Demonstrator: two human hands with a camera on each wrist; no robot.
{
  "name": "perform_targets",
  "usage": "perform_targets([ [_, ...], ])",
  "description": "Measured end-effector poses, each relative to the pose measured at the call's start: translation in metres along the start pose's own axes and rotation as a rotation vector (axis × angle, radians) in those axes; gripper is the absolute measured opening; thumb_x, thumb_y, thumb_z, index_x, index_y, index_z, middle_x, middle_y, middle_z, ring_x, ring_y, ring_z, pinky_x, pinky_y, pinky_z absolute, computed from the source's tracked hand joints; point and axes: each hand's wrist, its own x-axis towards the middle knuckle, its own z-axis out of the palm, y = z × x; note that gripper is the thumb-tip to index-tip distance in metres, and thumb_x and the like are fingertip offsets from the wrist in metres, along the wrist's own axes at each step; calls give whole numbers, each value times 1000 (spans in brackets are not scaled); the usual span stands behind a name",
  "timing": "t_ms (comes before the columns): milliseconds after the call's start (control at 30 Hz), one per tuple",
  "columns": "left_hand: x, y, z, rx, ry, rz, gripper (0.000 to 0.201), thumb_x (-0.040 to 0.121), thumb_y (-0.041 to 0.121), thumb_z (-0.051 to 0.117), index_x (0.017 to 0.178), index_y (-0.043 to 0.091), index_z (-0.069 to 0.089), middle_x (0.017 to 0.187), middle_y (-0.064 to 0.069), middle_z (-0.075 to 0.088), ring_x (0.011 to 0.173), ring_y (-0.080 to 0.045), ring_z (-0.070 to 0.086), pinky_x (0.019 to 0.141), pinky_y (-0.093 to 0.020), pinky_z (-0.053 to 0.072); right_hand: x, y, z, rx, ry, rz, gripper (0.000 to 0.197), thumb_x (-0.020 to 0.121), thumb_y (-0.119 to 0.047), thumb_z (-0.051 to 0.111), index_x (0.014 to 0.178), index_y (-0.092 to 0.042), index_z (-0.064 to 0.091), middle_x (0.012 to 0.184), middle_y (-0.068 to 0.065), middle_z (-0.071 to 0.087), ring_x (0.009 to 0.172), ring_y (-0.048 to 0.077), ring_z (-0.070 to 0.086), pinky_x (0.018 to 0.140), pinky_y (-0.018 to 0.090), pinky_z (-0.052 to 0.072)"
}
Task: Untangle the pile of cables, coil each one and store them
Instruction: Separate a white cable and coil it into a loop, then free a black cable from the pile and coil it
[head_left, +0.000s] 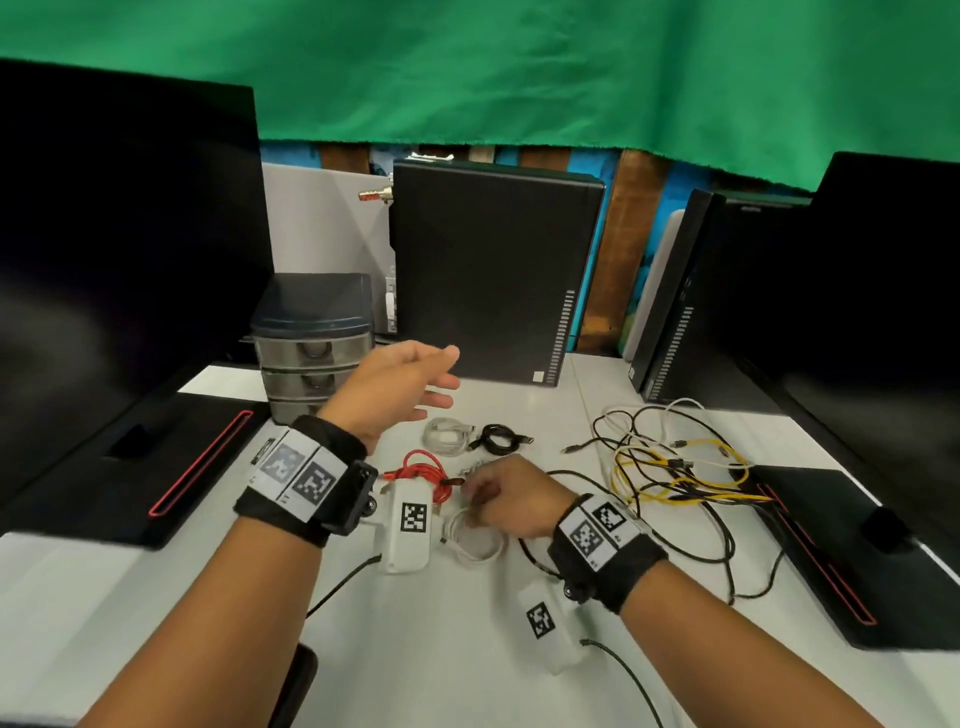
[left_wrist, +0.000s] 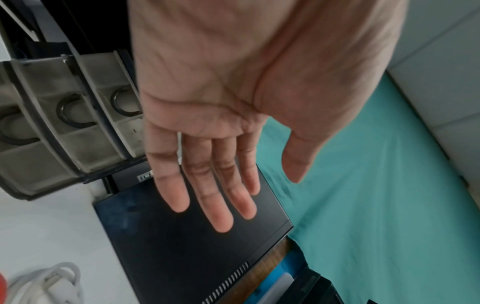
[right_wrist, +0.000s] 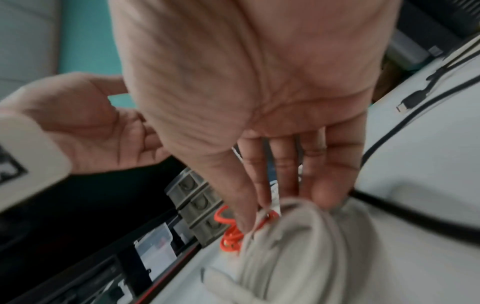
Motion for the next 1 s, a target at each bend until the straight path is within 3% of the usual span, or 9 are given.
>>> perform_targets([
  [133,-1,0,3,5,-19,8,23,98,38,60,111,20,67,99,3,75,81,-8,71,79,-28,55,-10,13,-16,132,106,-24,23,83,-3,73,105,-12,74,82,-7,68,73,4,61,62,9,46],
  [200,0,-2,5,5,-32,9,22,98,34,61,111,18,68,99,1,75,77,-7,71,73,-23,56,-17,20,-21,123,161,-13,15,84,-6,74,99,-10,75,79,-5,67,66,2,57,54,7,42],
  [300,1,-8,14,22,-78,-6,16,97,25,63,105,13,70,96,-2,76,73,-9,70,69,-24,55,-31,29,-22,35,112,7,3,82,-14,78,83,-12,76,68,-7,65,56,-2,54,58,14,46],
  [433,-1,-25,41,127,-252,-51,15,95,22,66,96,9,72,82,-2,74,69,-13,67,64,-26,51,-59,42,-21,-302,-44,124,19,76,-33,82,78,-18,71,64,-10,62,54,2,54,50,16,42],
  [533,-5,-34,68,262,-401,-84,21,95,29,65,87,11,70,71,0,69,60,-13,64,58,-23,50,-74,53,-29,-367,-32,167,12,81,-24,73,72,-19,69,69,-7,65,65,6,59,54,16,45],
  [700,-20,-41,99,464,-586,-126,36,98,43,57,79,14,68,69,2,67,56,-12,62,57,-23,48,-99,61,-44,58,176,144,19,86,-11,67,77,6,69,53,7,63,39,9,54,42,19,43],
  [833,-36,-47,119,515,-681,-204,47,101,52,46,91,11,67,77,-2,70,58,-15,66,55,-23,49,-125,54,-34,422,229,50,15,91,-7,68,76,-5,66,60,7,62,47,13,61,46,25,50],
  [933,-42,-46,126,366,-657,-115,38,105,39,46,86,12,66,83,-6,71,65,-17,67,58,-25,49,-136,56,-28,481,294,6,16,92,-5,65,77,-9,68,68,3,66,54,13,63,48,25,50],
  [1000,-44,-41,126,342,-623,-34,39,106,33,44,81,11,64,75,-7,71,63,-17,65,62,-27,50,-141,62,-29,404,446,-53,13,92,-11,66,81,-18,71,69,-4,66,57,12,59,52,24,47],
])
